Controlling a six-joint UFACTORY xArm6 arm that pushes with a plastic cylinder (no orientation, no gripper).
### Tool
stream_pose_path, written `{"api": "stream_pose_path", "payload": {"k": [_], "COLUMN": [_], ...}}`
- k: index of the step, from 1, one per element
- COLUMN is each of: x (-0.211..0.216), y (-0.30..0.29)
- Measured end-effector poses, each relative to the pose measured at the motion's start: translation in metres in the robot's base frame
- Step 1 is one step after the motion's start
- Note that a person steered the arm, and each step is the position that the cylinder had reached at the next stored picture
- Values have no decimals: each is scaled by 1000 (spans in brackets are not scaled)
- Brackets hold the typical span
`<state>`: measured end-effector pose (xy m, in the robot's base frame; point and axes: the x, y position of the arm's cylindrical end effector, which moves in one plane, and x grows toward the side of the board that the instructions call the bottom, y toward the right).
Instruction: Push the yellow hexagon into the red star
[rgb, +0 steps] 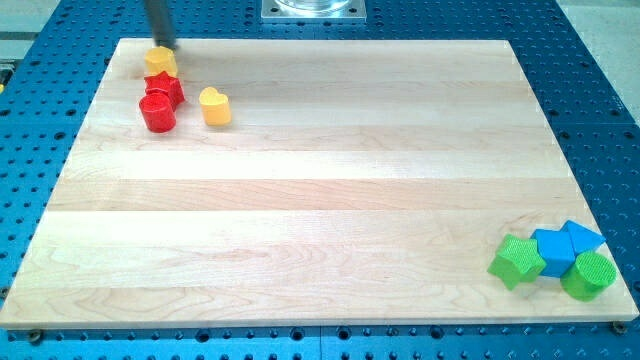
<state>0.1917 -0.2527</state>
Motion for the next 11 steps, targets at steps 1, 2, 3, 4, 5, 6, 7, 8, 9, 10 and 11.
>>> {"api": "stream_pose_path", "payload": {"k": [1, 2, 3, 4, 5, 6, 7, 8, 9, 10, 11], "x": [0, 19, 29, 29, 30, 41, 99, 119, 119, 108, 86], "y": [-17, -10, 9, 13, 27, 25, 21, 21, 22, 23, 17]}}
